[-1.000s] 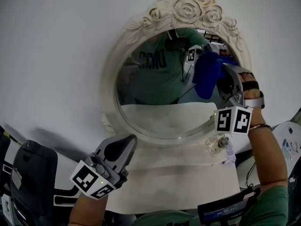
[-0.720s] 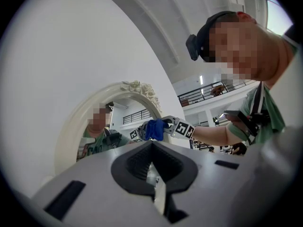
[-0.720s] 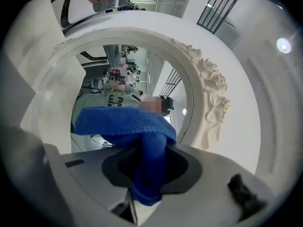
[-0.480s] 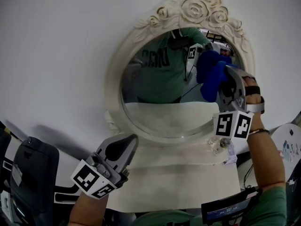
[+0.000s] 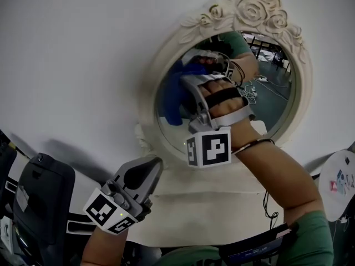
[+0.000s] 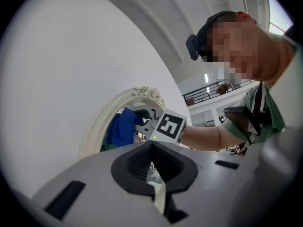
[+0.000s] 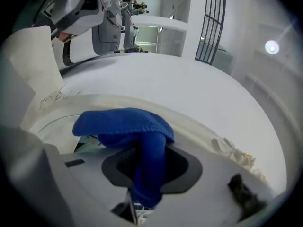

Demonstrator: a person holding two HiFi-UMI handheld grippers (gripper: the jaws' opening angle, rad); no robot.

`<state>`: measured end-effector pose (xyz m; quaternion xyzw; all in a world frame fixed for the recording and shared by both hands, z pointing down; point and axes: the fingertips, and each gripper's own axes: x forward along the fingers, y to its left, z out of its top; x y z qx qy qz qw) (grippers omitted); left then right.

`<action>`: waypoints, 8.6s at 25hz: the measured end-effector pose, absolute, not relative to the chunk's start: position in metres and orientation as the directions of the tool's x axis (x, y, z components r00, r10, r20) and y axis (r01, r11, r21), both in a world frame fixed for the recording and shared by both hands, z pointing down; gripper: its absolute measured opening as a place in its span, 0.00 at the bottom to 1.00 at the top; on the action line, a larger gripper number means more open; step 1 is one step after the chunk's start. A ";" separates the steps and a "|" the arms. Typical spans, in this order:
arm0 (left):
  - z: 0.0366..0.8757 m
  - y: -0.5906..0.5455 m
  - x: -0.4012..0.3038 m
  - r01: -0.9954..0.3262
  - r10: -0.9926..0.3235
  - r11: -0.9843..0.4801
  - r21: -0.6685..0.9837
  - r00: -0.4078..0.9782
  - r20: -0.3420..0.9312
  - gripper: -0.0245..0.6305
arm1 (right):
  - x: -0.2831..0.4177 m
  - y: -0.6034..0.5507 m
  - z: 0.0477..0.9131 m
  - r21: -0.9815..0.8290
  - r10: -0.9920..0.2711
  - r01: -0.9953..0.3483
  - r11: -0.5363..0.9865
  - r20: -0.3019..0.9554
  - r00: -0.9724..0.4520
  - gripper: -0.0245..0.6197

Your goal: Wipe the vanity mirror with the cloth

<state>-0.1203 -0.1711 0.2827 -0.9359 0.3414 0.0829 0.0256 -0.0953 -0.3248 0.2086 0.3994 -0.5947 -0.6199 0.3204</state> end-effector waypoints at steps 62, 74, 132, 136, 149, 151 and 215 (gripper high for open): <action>0.294 -0.170 -0.119 -0.633 -0.628 -0.773 0.025 0.761 -0.163 0.03 | -0.107 -0.326 0.214 0.993 -0.849 -0.060 -0.106 -0.122 -0.514 0.21; 0.296 -0.182 -0.117 -0.631 -0.627 -0.775 0.030 0.761 -0.166 0.03 | -0.118 -0.334 0.221 0.989 -0.836 -0.039 -0.141 -0.140 -0.531 0.21; 0.301 -0.184 -0.118 -0.627 -0.626 -0.777 0.050 0.762 -0.166 0.03 | -0.136 -0.331 0.239 0.992 -0.813 -0.007 -0.126 -0.107 -0.572 0.21; 0.300 -0.185 -0.113 -0.621 -0.619 -0.782 0.045 0.768 -0.165 0.03 | -0.116 -0.332 0.243 0.992 -0.823 0.001 -0.130 -0.107 -0.558 0.21; 0.297 -0.185 -0.101 -0.605 -0.602 -0.796 0.034 0.782 -0.162 0.03 | 0.066 -0.332 0.257 0.989 -0.920 0.033 -0.144 -0.121 -0.373 0.20; 0.296 -0.184 -0.099 -0.601 -0.598 -0.798 0.032 0.785 -0.161 0.03 | 0.101 -0.332 0.258 0.989 -0.940 0.044 -0.143 -0.122 -0.317 0.20; 0.296 -0.157 -0.085 -0.574 -0.571 -0.818 0.028 0.807 -0.153 0.03 | 0.234 -0.332 0.299 0.993 -0.998 0.108 -0.045 -0.049 0.037 0.21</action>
